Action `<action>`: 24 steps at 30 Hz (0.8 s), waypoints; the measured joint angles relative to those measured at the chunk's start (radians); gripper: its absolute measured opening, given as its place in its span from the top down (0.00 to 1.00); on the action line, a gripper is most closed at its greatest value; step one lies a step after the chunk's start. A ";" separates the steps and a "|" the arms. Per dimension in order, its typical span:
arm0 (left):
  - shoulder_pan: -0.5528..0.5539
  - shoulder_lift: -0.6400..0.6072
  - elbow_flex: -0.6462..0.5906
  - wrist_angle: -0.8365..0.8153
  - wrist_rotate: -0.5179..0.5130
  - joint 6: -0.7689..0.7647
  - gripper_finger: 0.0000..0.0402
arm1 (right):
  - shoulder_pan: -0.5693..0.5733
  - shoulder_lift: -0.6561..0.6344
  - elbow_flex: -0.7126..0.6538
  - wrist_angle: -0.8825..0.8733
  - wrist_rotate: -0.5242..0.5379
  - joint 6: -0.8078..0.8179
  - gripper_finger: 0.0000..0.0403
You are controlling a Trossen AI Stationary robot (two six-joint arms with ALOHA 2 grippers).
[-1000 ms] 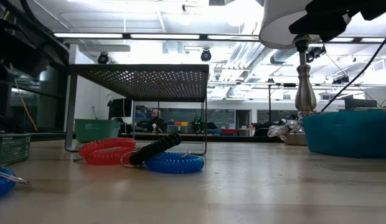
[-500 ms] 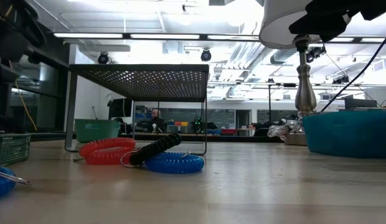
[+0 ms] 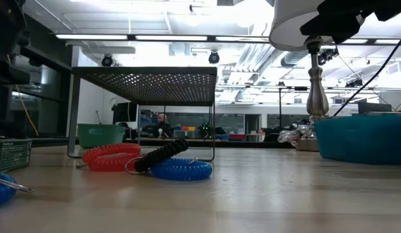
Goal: Pick & Place Office Desk Supplies
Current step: Put the crayon box into the blue bin
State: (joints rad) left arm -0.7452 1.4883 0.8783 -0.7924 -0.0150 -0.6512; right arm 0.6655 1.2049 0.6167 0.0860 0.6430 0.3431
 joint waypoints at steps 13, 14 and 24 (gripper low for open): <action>0.002 0.073 0.000 0.067 0.056 0.162 0.60 | 0.000 0.000 0.000 0.000 0.000 0.000 0.48; 0.004 0.083 0.000 0.078 0.063 0.176 0.60 | 0.000 0.000 0.000 0.000 0.000 0.000 0.48; 0.041 0.091 0.000 0.106 0.038 0.306 0.60 | 0.000 0.000 0.000 0.000 0.000 0.000 0.48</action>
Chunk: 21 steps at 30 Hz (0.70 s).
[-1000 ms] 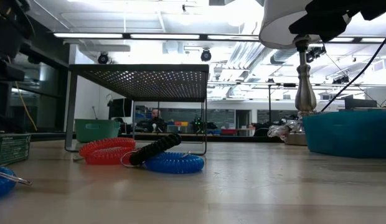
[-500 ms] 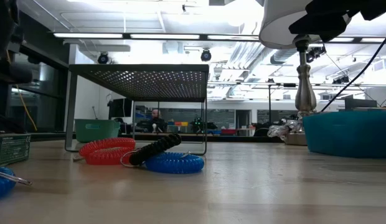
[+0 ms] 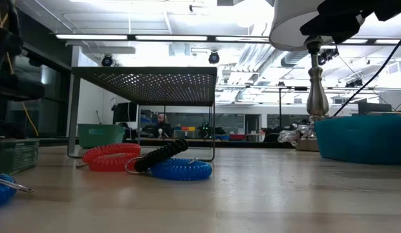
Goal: Pick & Place Office Desk Supplies
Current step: Put the crayon box into the blue bin
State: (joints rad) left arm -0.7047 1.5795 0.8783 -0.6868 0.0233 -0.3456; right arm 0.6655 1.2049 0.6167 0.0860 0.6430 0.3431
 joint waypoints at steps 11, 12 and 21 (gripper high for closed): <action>0.087 0.000 0.000 0.102 -0.003 0.253 0.60 | 0.000 0.000 0.000 0.000 0.000 0.000 0.48; 0.096 0.000 0.000 0.112 -0.003 0.270 0.60 | 0.000 0.000 0.000 0.000 0.000 0.000 0.48; 0.183 0.000 0.000 0.235 -0.002 0.379 0.60 | 0.000 0.000 0.000 0.000 0.000 0.000 0.48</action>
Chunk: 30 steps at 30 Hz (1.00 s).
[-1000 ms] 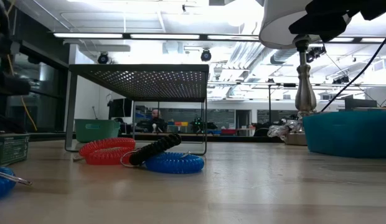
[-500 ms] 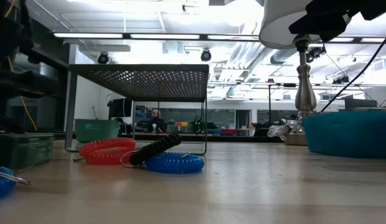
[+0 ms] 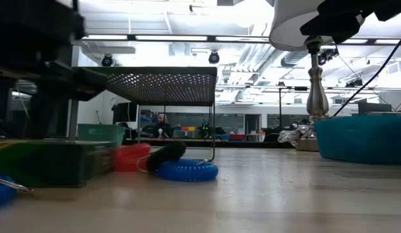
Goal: Pick & Place Office Desk Supplies
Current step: Put the crayon box into the blue bin
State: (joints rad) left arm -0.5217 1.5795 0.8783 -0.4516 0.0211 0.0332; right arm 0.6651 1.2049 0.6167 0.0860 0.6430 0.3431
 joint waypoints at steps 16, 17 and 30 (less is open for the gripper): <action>0.015 0.000 0.000 0.056 -0.040 0.041 0.60 | 0.000 0.000 0.000 0.000 0.000 0.000 0.48; 0.012 -0.001 0.001 0.056 -0.043 0.038 0.60 | 0.000 0.000 0.000 0.000 0.000 0.000 0.48; -0.063 -0.061 0.039 -0.022 -0.106 -0.065 0.60 | 0.000 0.000 0.000 0.000 0.000 0.000 0.48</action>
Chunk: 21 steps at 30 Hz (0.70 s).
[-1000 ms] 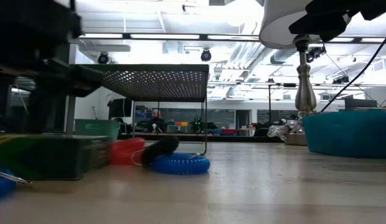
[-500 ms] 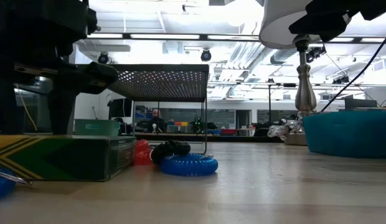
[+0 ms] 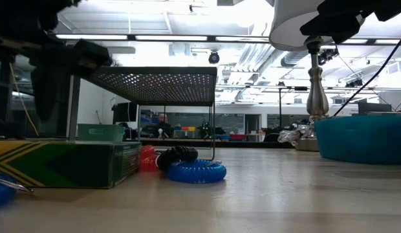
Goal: Pick & Place Office Desk Supplies
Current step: Put the crayon box into the blue bin
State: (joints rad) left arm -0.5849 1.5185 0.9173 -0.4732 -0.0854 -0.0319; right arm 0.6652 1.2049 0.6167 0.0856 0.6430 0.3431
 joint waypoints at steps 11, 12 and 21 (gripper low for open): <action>-0.088 -0.014 0.005 0.029 -0.164 -0.249 0.60 | 0.000 0.000 0.000 0.000 0.000 0.000 0.48; -0.093 -0.014 0.005 0.036 -0.180 -0.287 0.60 | 0.000 0.000 0.000 0.000 0.000 0.000 0.48; -0.117 -0.014 0.005 0.117 -0.235 -0.478 0.60 | 0.000 0.000 0.000 0.000 0.000 0.000 0.48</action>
State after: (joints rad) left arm -0.7020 1.5043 0.9222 -0.3565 -0.3202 -0.5102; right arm 0.6655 1.2049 0.6167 0.0860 0.6430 0.3431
